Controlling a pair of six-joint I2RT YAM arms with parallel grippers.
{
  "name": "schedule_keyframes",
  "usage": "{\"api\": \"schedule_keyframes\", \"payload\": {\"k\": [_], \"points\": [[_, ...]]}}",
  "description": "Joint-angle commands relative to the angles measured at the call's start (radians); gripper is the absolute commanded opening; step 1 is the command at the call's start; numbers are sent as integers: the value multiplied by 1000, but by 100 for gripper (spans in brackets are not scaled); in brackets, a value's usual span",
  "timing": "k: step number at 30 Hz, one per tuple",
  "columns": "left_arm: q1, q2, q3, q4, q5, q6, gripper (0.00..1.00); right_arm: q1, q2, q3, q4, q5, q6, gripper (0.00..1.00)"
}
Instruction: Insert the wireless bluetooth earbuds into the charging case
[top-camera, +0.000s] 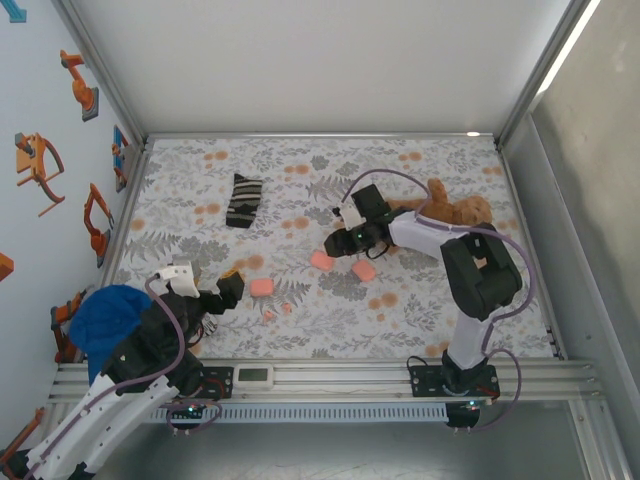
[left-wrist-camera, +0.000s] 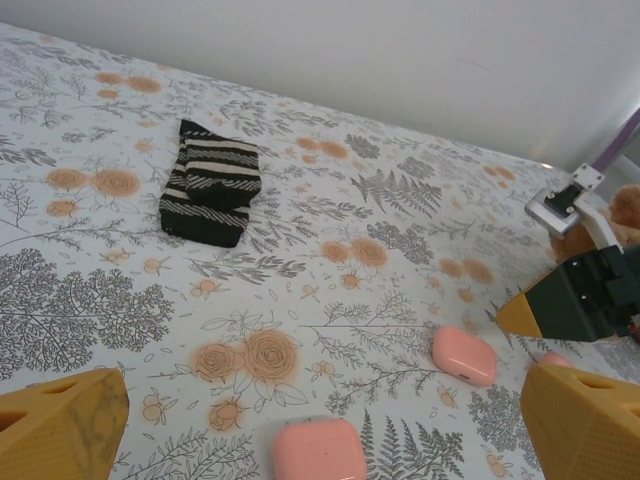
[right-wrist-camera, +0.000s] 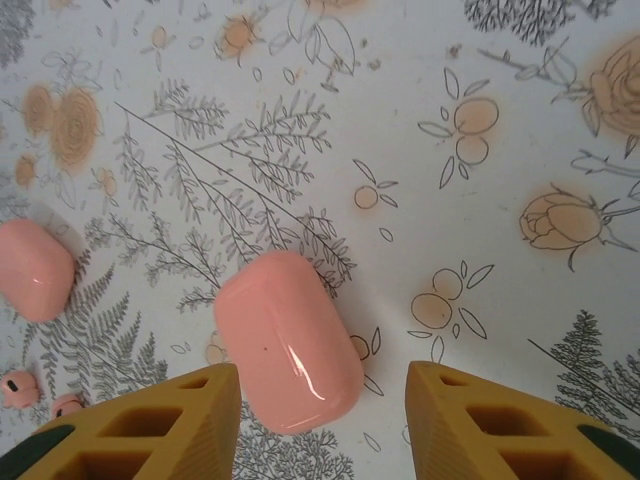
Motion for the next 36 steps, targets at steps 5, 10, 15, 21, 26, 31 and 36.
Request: {"api": "schedule_keyframes", "payload": {"k": [5,10,15,21,26,31,36], "points": [[9,43,1,-29,-29,-68,100,38,-154,-36,27,97,-50,64],[23,111,24,-28,11,-83,100,80,-223,-115,135,113,-67,74],[80,204,19,44,116,-95,97,136,-299,-213,281,149,-121,85],[220,253,23,105,236,-116,96,202,-346,-279,395,160,-209,87],[393,290,49,91,388,-125,97,275,-332,-263,391,221,-369,91],[590,359,60,100,592,-137,96,346,-260,-185,328,264,-551,92],[727,433,54,130,722,-152,96,395,-130,-79,264,275,-663,92]]}}
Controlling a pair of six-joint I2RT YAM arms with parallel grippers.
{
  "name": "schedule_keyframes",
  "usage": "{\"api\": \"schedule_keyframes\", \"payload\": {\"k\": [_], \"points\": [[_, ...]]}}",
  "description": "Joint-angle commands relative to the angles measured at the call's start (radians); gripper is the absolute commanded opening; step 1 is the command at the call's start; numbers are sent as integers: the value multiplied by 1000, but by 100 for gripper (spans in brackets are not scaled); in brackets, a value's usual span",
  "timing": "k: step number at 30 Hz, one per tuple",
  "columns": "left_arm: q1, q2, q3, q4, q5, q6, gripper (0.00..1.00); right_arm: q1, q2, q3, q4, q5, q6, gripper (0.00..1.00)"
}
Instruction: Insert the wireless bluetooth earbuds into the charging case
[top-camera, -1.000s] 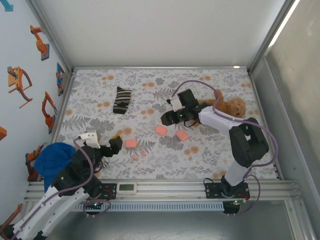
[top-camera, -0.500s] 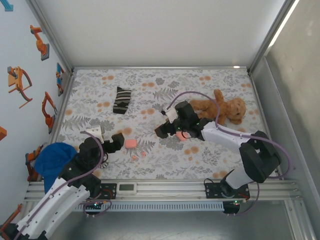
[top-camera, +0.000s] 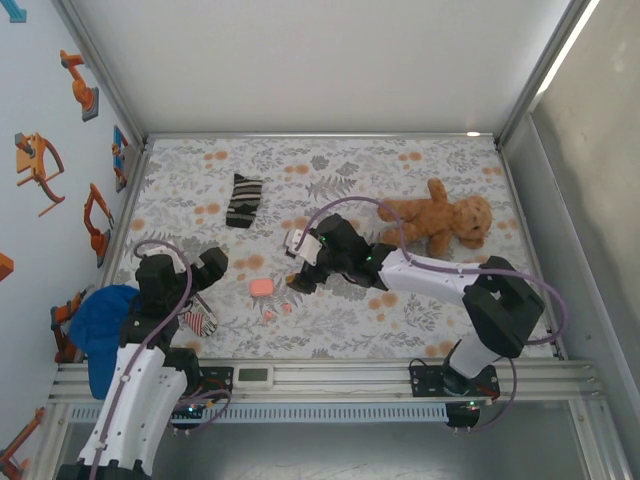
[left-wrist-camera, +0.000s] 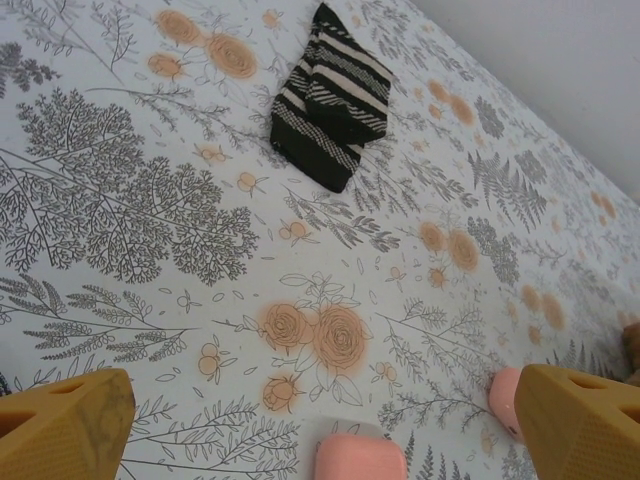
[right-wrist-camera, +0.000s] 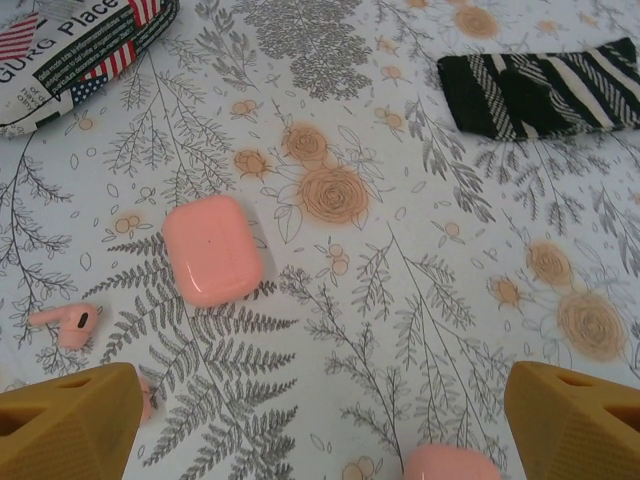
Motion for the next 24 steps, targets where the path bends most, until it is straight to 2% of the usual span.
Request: {"api": "schedule_keyframes", "payload": {"k": [1,9,24], "points": [[57,32,18,40,152,-27,96,28,85,80,-55,29,-136,92],[87,64,-16,64,164,-46,96,91,287,259,-167,10,-208,89],[93,89,-12,53,183,-21,96,100,482,419,-234,-104,-178,80]]}}
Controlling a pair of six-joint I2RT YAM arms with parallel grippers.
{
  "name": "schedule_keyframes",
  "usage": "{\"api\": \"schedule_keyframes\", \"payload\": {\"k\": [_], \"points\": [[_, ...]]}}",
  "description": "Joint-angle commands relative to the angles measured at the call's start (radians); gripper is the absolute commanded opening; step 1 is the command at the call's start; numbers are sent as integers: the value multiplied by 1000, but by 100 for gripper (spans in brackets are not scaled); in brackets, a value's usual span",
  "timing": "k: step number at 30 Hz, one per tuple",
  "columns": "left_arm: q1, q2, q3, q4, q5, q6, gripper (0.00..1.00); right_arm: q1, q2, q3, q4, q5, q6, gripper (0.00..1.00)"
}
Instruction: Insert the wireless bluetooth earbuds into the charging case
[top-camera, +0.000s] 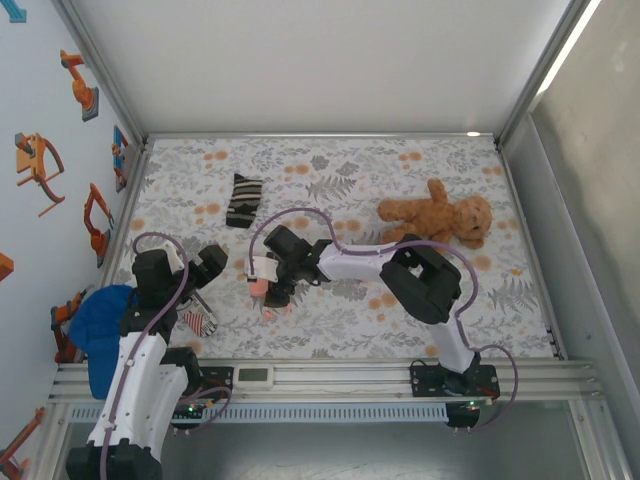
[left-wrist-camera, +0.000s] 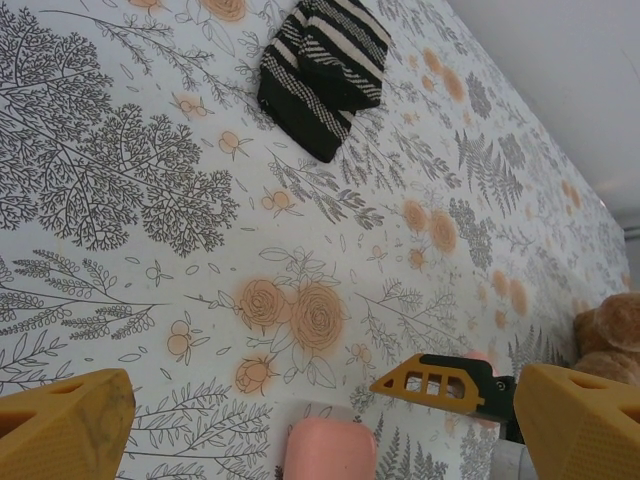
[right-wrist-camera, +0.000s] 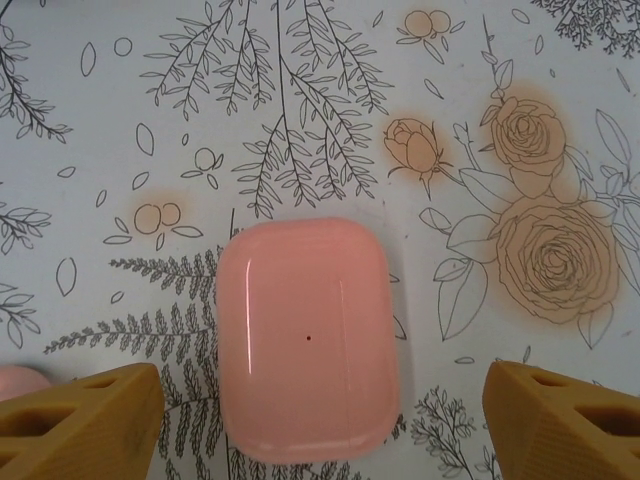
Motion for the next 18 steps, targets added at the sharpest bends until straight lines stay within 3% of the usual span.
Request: {"api": "schedule_keyframes", "payload": {"k": [1,10,18], "points": [[7,1,-6,12,23,8,96,2,40,50,-30,-48,7,79],[7,2,-2,6,26,8,96,2,96,89,-60,-69,17,62],[7,-5,0,0,19,7,96,-5,70,58,-64,-4,9,41]]}}
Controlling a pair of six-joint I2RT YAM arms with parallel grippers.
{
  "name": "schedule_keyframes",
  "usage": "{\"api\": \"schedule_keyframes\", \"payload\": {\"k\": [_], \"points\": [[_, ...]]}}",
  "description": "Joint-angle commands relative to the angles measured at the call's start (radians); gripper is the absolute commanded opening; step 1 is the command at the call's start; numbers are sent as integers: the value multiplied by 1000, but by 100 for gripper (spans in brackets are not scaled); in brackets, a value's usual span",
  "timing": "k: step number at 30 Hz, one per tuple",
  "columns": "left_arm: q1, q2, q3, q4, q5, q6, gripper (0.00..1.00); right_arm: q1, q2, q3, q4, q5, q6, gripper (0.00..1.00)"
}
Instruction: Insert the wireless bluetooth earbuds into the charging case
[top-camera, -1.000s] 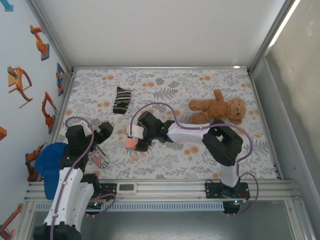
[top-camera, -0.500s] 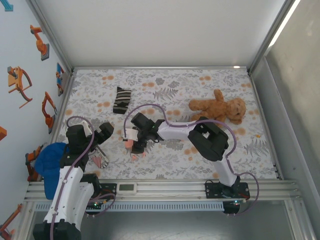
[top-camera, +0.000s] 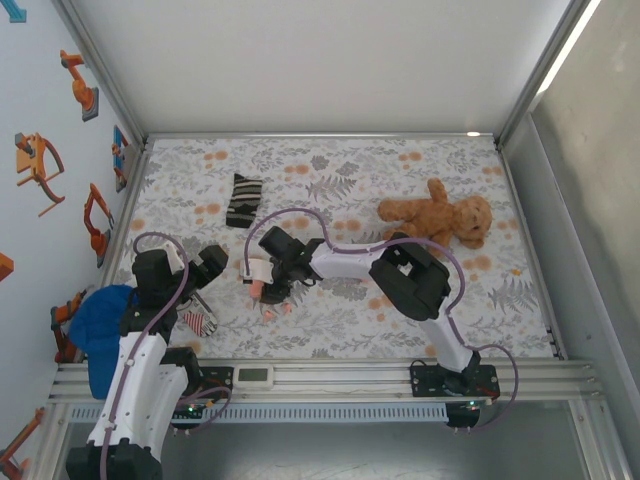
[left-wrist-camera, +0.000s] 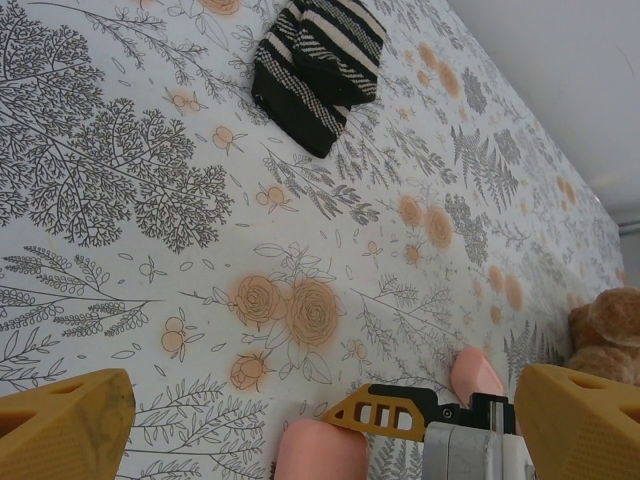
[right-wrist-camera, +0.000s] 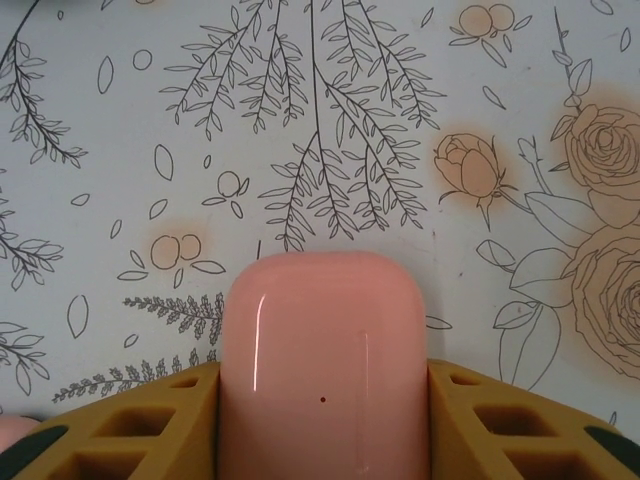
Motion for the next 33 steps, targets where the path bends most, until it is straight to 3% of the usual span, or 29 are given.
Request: {"api": "schedule_keyframes", "payload": {"k": [1,8,21,33], "points": [[6,-5,1,-1,7,5,96,-8,-10,-17,-17,59,-5,38],[6,-13,20,-9,52,-13,96,-34,-90,-86,91,79,30,27],[7,-31,111,-81,117,37,96,-76,-229,-179,211,100,73,24],[6,-24,193,-104,285,83,96,-106,-365,-241,228,155,47,23]]}}
